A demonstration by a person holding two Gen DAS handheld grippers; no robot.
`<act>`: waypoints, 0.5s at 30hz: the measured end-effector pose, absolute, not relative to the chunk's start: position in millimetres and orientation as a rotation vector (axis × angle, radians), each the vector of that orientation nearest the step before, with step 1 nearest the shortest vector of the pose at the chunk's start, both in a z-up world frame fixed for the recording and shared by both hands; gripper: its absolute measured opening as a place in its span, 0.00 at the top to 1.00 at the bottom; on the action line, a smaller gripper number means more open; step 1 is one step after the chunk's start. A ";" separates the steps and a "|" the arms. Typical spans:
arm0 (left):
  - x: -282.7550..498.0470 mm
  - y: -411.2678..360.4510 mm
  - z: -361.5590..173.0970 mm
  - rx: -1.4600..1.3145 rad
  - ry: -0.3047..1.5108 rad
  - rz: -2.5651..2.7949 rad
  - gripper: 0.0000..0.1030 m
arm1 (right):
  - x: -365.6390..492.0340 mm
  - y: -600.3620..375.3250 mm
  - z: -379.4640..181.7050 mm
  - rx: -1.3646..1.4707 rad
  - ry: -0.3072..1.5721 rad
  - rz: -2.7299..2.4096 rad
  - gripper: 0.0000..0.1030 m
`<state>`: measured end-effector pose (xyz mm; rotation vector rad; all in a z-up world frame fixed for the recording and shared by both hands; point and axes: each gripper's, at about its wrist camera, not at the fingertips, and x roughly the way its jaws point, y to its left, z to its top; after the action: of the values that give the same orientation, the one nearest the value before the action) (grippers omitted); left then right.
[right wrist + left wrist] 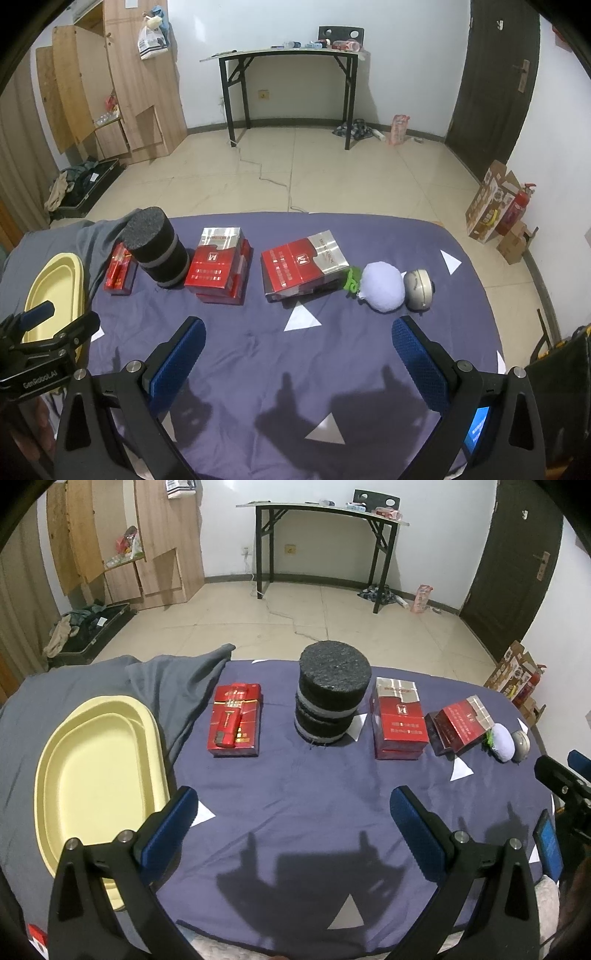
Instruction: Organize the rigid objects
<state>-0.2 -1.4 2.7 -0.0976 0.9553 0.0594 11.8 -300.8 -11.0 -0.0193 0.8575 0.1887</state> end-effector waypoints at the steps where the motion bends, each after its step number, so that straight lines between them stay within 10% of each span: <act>1: -0.2 -0.7 2.1 -0.100 0.957 0.060 0.00 | 11.2 -300.8 -11.2 -0.019 0.857 0.190 0.00; 15: 1.3 1.9 2.2 -0.103 0.956 0.048 0.00 | 12.4 -297.8 -15.9 -0.027 0.868 0.204 0.00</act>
<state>1.3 1.9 2.2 -0.1031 0.9555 0.0483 12.4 -297.8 -15.9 -0.0268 0.8677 0.2043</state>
